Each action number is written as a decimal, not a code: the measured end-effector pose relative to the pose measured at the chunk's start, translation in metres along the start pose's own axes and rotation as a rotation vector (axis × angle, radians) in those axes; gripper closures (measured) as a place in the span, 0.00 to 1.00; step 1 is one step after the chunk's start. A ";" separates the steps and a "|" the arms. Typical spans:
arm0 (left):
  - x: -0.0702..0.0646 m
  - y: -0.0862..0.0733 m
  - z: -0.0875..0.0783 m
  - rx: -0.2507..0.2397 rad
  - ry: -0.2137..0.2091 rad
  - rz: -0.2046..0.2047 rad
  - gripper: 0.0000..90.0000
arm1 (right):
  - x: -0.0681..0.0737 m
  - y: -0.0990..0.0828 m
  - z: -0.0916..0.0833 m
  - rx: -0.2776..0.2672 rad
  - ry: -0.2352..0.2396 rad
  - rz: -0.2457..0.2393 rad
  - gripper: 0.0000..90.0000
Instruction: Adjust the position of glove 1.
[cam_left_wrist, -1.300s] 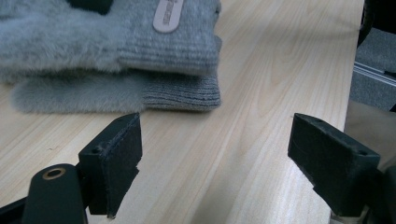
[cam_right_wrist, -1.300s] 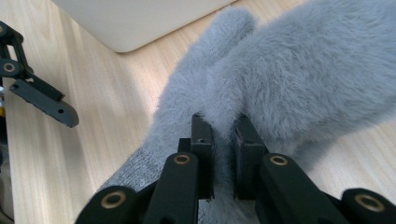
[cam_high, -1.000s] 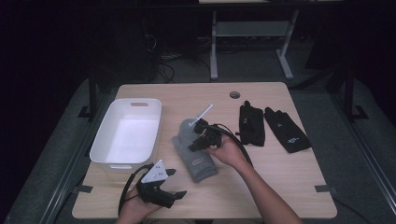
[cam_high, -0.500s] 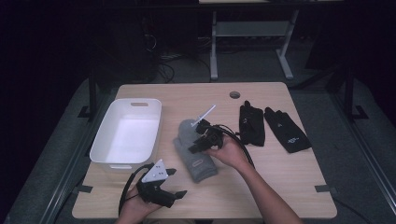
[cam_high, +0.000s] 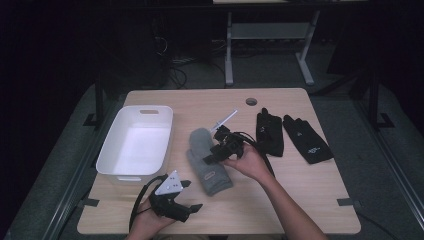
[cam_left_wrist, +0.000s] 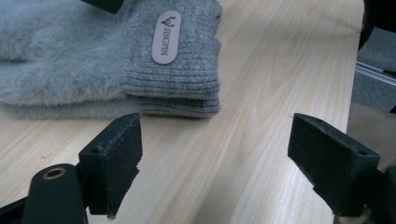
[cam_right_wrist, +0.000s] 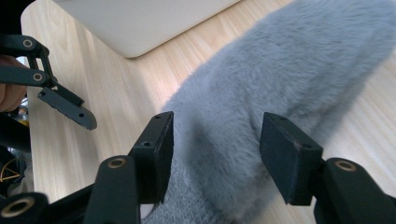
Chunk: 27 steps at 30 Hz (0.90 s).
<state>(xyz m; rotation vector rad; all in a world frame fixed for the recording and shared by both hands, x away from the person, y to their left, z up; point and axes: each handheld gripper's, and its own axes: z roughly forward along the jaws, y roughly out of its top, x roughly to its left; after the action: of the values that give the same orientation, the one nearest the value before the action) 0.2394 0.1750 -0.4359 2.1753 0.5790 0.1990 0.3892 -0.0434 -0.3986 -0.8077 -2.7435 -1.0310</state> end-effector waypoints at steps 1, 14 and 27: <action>0.000 0.001 0.001 0.000 0.000 0.002 0.19 | -0.001 0.000 -0.001 -0.002 0.000 0.003 0.48; 0.002 0.014 0.008 -0.023 0.006 -0.006 0.25 | -0.013 -0.002 -0.011 -0.032 0.004 0.055 0.38; 0.006 0.024 0.015 -0.033 0.019 -0.068 0.38 | -0.028 0.004 -0.007 -0.033 0.019 0.098 0.34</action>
<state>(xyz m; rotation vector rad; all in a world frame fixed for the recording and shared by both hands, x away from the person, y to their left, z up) 0.2575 0.1541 -0.4266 2.1207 0.6548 0.1910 0.4148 -0.0579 -0.3992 -0.9221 -2.6480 -1.0610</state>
